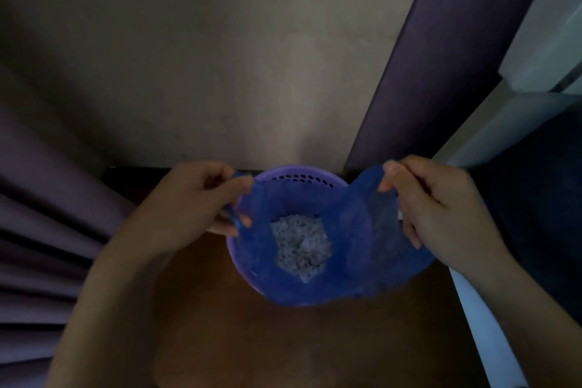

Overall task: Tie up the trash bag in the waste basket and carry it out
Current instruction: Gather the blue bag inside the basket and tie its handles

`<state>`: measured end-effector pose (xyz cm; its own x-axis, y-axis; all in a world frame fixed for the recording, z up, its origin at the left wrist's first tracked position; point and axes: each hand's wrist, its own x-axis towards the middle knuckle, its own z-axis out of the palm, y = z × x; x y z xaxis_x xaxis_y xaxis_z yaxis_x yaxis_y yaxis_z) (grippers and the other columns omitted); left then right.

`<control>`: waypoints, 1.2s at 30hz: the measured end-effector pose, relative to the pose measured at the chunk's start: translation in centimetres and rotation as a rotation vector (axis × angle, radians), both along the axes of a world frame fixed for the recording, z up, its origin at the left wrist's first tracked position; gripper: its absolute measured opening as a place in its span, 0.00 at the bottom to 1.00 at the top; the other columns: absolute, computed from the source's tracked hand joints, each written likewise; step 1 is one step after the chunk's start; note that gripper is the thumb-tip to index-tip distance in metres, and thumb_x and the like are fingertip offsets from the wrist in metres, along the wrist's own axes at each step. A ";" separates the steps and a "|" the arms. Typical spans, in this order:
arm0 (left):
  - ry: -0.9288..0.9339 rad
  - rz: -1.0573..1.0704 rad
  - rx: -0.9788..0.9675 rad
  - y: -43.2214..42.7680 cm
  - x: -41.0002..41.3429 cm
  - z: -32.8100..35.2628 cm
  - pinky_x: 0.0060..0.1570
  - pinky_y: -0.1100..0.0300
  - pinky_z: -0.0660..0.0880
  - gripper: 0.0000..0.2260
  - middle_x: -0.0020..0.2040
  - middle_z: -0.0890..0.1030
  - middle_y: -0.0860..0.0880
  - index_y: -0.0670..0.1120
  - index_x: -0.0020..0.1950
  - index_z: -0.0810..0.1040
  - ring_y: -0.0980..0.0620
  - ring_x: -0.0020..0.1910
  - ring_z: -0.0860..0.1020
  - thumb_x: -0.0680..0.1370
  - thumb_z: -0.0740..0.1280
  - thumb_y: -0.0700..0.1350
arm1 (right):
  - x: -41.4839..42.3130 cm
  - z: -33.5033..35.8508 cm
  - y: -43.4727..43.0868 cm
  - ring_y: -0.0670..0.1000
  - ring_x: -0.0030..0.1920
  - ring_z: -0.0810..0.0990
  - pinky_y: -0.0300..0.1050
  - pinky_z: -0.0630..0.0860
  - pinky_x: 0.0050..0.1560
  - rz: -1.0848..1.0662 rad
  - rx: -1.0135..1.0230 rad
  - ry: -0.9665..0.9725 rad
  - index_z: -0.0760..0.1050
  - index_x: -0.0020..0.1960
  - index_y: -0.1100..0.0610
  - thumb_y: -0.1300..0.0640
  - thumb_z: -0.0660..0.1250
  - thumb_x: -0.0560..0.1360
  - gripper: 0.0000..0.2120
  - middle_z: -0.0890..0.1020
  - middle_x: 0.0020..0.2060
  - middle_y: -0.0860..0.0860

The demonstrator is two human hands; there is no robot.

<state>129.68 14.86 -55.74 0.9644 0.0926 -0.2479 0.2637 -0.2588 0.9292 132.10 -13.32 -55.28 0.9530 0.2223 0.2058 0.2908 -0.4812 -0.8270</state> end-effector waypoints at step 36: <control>-0.365 -0.252 -0.250 -2.1 1.7 -3.0 0.65 0.54 0.73 0.27 0.66 0.79 0.49 0.51 0.64 0.76 0.49 0.67 0.75 0.67 0.78 0.49 | 1.6 -4.6 7.4 0.49 0.28 0.75 0.51 0.72 0.31 0.189 0.204 0.041 0.77 0.41 0.53 0.52 0.65 0.81 0.10 0.75 0.28 0.49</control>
